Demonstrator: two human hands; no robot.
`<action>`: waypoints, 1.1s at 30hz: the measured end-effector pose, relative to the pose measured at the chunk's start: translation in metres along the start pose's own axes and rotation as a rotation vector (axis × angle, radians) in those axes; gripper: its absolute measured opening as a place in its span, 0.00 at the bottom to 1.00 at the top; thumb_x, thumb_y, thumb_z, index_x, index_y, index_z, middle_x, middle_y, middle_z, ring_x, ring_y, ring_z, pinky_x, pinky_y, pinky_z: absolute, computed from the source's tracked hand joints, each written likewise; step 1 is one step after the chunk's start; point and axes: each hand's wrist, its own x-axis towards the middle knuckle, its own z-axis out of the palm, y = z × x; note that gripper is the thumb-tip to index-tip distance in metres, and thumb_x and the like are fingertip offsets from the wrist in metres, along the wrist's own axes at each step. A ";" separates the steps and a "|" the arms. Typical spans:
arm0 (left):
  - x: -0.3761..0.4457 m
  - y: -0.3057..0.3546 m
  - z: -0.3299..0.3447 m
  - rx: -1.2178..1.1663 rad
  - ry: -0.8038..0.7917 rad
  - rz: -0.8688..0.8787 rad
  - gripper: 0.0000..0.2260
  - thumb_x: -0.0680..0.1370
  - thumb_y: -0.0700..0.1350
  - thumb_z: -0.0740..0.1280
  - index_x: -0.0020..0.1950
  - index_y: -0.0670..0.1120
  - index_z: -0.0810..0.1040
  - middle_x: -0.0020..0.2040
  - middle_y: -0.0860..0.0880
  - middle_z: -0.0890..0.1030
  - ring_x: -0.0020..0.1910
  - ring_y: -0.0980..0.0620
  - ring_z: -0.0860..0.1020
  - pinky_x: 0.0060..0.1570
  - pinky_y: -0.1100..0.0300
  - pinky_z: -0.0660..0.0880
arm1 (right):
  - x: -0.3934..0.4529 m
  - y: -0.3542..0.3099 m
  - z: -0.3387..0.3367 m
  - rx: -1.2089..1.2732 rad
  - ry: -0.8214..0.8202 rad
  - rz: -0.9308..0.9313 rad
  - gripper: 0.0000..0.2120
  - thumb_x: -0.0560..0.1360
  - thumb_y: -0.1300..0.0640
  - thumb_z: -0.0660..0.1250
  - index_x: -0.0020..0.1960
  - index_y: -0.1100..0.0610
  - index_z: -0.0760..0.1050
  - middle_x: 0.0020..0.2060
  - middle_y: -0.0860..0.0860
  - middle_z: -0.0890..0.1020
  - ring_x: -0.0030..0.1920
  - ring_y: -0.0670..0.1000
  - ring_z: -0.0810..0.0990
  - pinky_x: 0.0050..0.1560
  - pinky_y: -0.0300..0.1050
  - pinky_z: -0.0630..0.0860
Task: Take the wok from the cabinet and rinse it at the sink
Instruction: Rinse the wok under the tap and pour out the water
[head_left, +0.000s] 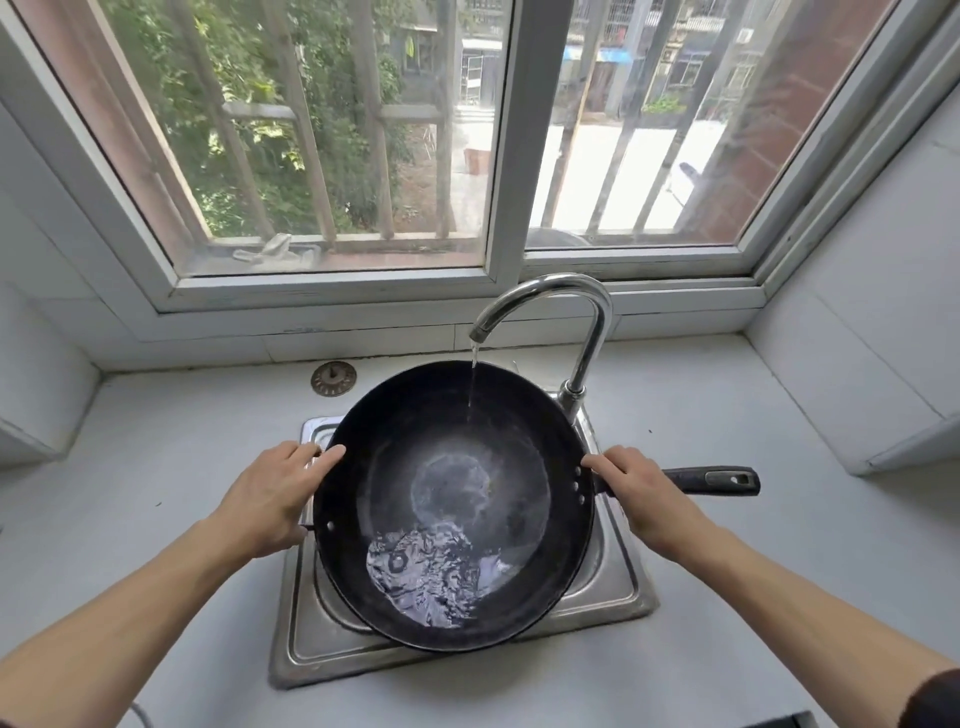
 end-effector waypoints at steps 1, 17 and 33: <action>0.002 0.002 0.001 -0.004 0.005 0.004 0.51 0.48 0.52 0.82 0.70 0.45 0.71 0.51 0.46 0.79 0.45 0.44 0.77 0.40 0.54 0.79 | -0.002 0.002 -0.003 -0.007 0.005 -0.001 0.35 0.63 0.79 0.63 0.65 0.53 0.70 0.47 0.50 0.74 0.45 0.52 0.70 0.45 0.47 0.74; 0.056 0.054 0.010 -0.098 0.084 0.071 0.47 0.53 0.52 0.78 0.71 0.46 0.70 0.54 0.47 0.77 0.48 0.45 0.76 0.48 0.51 0.77 | -0.032 0.045 -0.062 -0.130 0.059 0.080 0.38 0.59 0.81 0.62 0.61 0.51 0.72 0.46 0.48 0.75 0.45 0.51 0.71 0.43 0.48 0.74; 0.074 0.063 0.019 -0.114 0.107 0.019 0.47 0.53 0.50 0.80 0.70 0.47 0.70 0.54 0.45 0.76 0.48 0.44 0.75 0.48 0.51 0.77 | -0.024 0.049 -0.065 -0.184 0.113 0.074 0.36 0.60 0.80 0.62 0.61 0.51 0.73 0.45 0.49 0.74 0.43 0.52 0.70 0.40 0.49 0.73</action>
